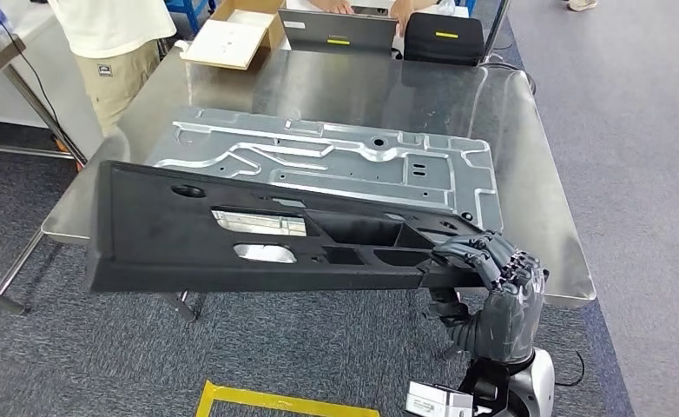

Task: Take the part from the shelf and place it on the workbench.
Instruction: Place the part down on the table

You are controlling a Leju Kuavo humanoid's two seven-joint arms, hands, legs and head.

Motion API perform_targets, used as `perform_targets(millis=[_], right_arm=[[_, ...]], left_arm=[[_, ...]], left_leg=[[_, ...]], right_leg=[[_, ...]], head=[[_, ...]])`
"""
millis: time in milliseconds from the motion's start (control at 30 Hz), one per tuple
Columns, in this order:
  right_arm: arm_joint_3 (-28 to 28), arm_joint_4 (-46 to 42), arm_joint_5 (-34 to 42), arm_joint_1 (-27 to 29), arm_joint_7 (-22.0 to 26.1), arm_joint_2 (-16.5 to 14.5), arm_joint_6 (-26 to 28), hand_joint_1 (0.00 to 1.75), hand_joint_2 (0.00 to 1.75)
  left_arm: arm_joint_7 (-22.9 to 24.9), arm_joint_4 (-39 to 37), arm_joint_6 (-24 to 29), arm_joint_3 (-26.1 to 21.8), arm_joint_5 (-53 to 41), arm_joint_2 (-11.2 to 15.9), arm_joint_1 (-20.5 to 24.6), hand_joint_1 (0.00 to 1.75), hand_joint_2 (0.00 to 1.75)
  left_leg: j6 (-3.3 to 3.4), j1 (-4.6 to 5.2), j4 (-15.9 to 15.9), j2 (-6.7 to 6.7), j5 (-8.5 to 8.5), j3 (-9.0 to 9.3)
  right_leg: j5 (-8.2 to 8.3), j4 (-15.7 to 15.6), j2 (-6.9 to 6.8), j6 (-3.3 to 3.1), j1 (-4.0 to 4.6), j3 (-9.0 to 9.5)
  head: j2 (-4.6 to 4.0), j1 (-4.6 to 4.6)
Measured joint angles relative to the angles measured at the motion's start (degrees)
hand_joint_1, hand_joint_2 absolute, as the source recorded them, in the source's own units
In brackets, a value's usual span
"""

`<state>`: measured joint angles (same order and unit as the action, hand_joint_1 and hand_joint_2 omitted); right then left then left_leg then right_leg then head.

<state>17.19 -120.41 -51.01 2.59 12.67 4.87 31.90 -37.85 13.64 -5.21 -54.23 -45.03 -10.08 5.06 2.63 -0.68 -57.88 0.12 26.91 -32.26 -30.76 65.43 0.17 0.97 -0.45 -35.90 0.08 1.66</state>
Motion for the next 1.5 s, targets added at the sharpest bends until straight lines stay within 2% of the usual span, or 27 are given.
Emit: perform_targets(millis=[67,100,133,167,233,300,400,467,567,600,633,667,733,800,900,967,1000,1067,1100,1133,1167,1233,1267,1300,1367,1433,1500], right_arm=[[0.0,0.1,0.0,0.0,0.0,0.0,0.0,1.75,1.75],[0.0,0.1,0.0,0.1,-0.1,0.0,0.0,1.75,1.75],[0.0,0.1,0.0,0.1,-0.1,0.0,0.0,1.75,1.75],[0.0,0.1,0.0,0.1,-0.2,0.0,0.0,1.75,1.75],[0.0,0.1,-0.1,0.0,-0.3,0.0,-0.1,1.75,1.75],[0.0,0.1,-0.1,-0.1,-0.3,0.0,-0.1,1.75,1.75],[0.0,0.1,-0.1,-0.1,-0.4,0.0,-0.2,1.75,1.75],[0.0,0.1,0.0,-0.1,-0.4,0.0,-0.3,1.75,1.75],[0.0,0.1,0.0,-0.1,-0.4,0.0,-0.5,1.75,1.75],[0.0,0.1,0.0,-0.1,-0.4,0.0,-0.5,1.75,1.75],[0.0,0.1,0.0,-0.1,-0.4,0.0,-0.5,1.75,1.75],[0.0,0.1,0.0,-0.1,-0.4,0.0,-0.5,1.75,1.75],[0.0,0.1,0.0,-0.1,-0.3,0.0,-0.5,1.75,1.75],[0.0,0.1,0.0,-0.1,-0.3,0.0,-0.5,1.75,1.75],[0.0,0.1,0.0,-0.1,-0.3,0.0,-0.5,1.75,1.75],[0.0,0.1,0.0,-0.1,-0.3,0.0,-0.5,1.75,1.75],[0.0,0.1,0.0,-0.1,-0.3,0.0,-0.5,1.75,1.75],[0.0,0.1,0.0,-0.1,-0.3,0.0,-0.5,1.75,1.75],[0.0,0.1,0.0,0.0,-0.3,0.0,-0.5,1.75,1.75],[0.0,0.1,0.0,0.0,-0.3,0.0,-0.5,1.75,1.75],[0.0,0.1,0.0,0.0,-0.4,0.0,-0.5,1.75,1.75],[0.0,0.1,0.0,0.0,-0.4,0.0,-0.5,1.75,1.75],[0.0,0.1,0.0,0.0,-0.4,0.0,-0.5,1.75,1.75],[0.0,0.1,0.0,0.0,-0.4,0.0,-0.5,1.75,1.75],[0.0,0.1,0.0,0.0,-0.3,0.0,-0.5,1.75,1.75],[0.0,0.1,0.0,0.0,-0.4,0.0,-0.5,1.75,1.75],[0.0,0.1,0.0,0.0,-0.4,0.0,-0.5,1.75,1.75]], left_arm=[[0.0,0.0,0.2,0.0,0.0,0.0,0.1,0.0,1.75],[0.0,0.0,0.4,0.0,0.1,0.0,0.1,0.0,1.75],[0.1,0.0,0.6,0.0,0.1,0.0,0.1,0.0,1.75],[0.1,0.0,0.7,0.0,0.2,0.0,0.1,0.0,1.75],[0.2,0.0,0.9,0.0,0.2,0.0,0.1,0.0,1.75],[0.2,0.0,0.8,0.0,0.1,0.0,0.1,0.0,1.75],[0.1,0.0,0.3,0.0,-0.2,0.0,0.2,0.0,1.75],[0.0,0.0,0.2,0.0,-0.5,0.0,0.3,0.0,1.75],[-0.1,0.0,0.2,0.0,-0.8,0.0,0.2,0.0,1.75],[-0.1,0.0,0.2,0.0,-0.8,0.0,0.2,0.0,1.75],[-0.1,0.0,0.2,0.0,-0.9,0.0,0.1,0.0,1.75],[-0.1,0.0,0.2,0.0,-0.9,0.0,0.1,0.0,1.75],[-0.1,0.0,0.2,0.0,-0.9,0.0,0.2,0.0,1.75],[-0.1,0.0,0.2,0.0,-0.9,0.0,0.3,0.0,1.75],[-0.1,0.0,0.2,0.1,-0.9,0.0,0.2,0.0,1.75],[-0.2,0.0,0.2,0.1,-0.9,-0.1,0.2,0.0,1.75],[-0.2,0.0,0.2,0.1,-0.9,-0.1,0.2,0.0,1.75],[-0.2,0.0,0.2,0.1,-0.9,-0.1,0.3,0.0,1.75],[-0.2,0.0,0.2,0.1,-0.9,-0.1,0.3,0.0,1.75],[-0.2,0.0,0.2,0.1,-0.9,-0.1,0.2,0.0,1.75],[-0.2,0.0,0.2,0.1,-0.9,-0.1,0.2,0.0,1.75],[-0.2,0.0,0.2,0.1,-0.9,-0.1,0.2,0.0,1.75],[-0.2,0.0,0.2,0.1,-0.9,-0.2,0.2,0.0,1.75],[-0.2,0.0,0.2,0.1,-0.9,-0.2,0.2,0.0,1.75],[-0.2,0.0,0.2,0.1,-0.9,-0.3,0.3,0.0,1.75],[-0.2,0.0,0.2,0.1,-0.9,-0.3,0.4,0.0,1.75],[-0.2,0.0,0.2,0.1,-0.9,-0.3,0.4,0.0,1.75]], left_leg=[[0.18,0.03,-0.1,0.09,-0.03,0.04],[0.18,0.04,-0.2,0.11,-0.01,0.08],[0.14,0.05,-0.2,0.09,0.08,0.14],[0.04,0.05,-0.3,0.04,0.19,0.27],[-0.3,0.11,-0.3,-0.07,0.46,0.6],[-0.8,0.21,-0.3,-0.14,0.64,0.68],[-1.75,0.19,-0.1,-0.09,0.83,0.81],[-2.29,0.15,-2.2,-0.08,2.33,0.01],[-2.73,0.04,-12.7,-0.09,7.27,-5.12],[-2.81,0.03,-15.5,-0.09,7.97,-6.63],[-2.84,0.02,-16.3,-0.08,7.59,-7.25],[-2.8,0.02,-14.9,-0.08,6.13,-6.74],[-2.5,0.03,-7.6,-0.08,2.27,-3.43],[-2.05,0.17,-2.2,-0.11,0.51,-0.89],[-1.21,0.26,-1.0,-0.18,0.45,-0.47],[-0.54,0.04,-0.5,-0.16,0.24,-0.09],[-0.24,-0.09,-0.3,-0.12,0.18,0.11],[0.03,-0.07,-0.2,-0.07,0.34,0.3],[0.07,-0.06,-0.2,-0.06,0.45,0.37],[0.06,-0.04,-0.2,-0.09,0.61,0.51],[-0.01,-0.04,-0.3,-0.13,0.8,0.76],[-0.24,-0.03,-0.2,-0.24,1.33,1.55],[-0.47,0.05,-0.2,-0.28,1.62,1.89],[-0.73,0.1,-0.2,-0.3,1.85,2.11],[-1.35,0.12,0.1,-0.27,2.14,2.28],[-1.99,0.09,0.2,-0.15,2.48,2.65],[-2.42,0.12,-2.6,-0.11,4.23,1.7]], right_leg=[[-2.96,7.2,-0.02,0.37,-0.24,-3.85],[-3.2,9.1,-0.03,0.47,-0.34,-5.03],[-2.2,8.8,-0.05,0.48,-0.39,-5.13],[-0.27,6.3,-0.08,0.38,-0.42,-4.12],[3.61,-1.6,-0.16,-0.08,-0.31,-0.44],[4.83,-6.1,-0.14,-0.54,0.05,1.6],[4.81,-6.8,-0.03,-1.14,0.14,1.8],[4.92,-7.4,-0.11,-1.82,-0.16,2.23],[4.75,-7.5,-0.25,-2.57,-0.09,2.45],[4.67,-7.5,-0.24,-2.64,-0.02,2.47],[4.57,-7.4,-0.19,-2.66,0.04,2.5],[4.43,-7.2,-0.13,-2.61,0.06,2.57],[3.99,-6.7,-0.03,-2.32,0.1,2.74],[3.57,-6.2,0.03,-1.85,0.31,2.7],[3.39,-6.2,0.04,-1.01,0.41,2.68],[2.3,-4.6,-0.01,-0.4,0.28,2.17],[0.98,-2.3,-0.04,-0.11,0.19,1.13],[-2.31,4.9,-0.06,0.37,-0.06,-2.59],[-3.24,8.1,-0.07,0.53,-0.17,-4.46],[-3.07,9.5,-0.08,0.59,-0.25,-5.56],[-1.69,8.8,-0.1,0.54,-0.29,-5.54],[2.94,1.5,-0.13,0.08,-0.22,-2.49],[4.52,-2.2,-0.16,-0.27,-0.03,-0.73],[5.32,-4.8,-0.17,-0.59,0.17,0.49],[5.07,-6.2,-0.1,-1.1,0.58,1.18],[5.0,-6.9,0.02,-1.6,0.41,1.6],[4.93,-7.7,-0.07,-2.26,0.02,2.47]], head=[[0.01,-0.01],[0.0,0.0],[0.0,0.0],[0.0,0.01],[0.0,0.0],[0.0,0.0],[0.0,0.02],[0.0,0.03],[0.0,0.06],[0.0,0.07],[0.0,0.07],[-0.01,0.07],[0.0,0.06],[0.0,0.04],[0.0,0.05],[0.01,0.04],[0.01,0.04],[0.01,0.03],[0.0,0.03],[0.0,0.03],[0.0,0.03],[0.0,0.03],[0.0,0.03],[-0.01,0.03],[-0.01,0.04],[-0.01,0.04],[-0.01,0.06]])
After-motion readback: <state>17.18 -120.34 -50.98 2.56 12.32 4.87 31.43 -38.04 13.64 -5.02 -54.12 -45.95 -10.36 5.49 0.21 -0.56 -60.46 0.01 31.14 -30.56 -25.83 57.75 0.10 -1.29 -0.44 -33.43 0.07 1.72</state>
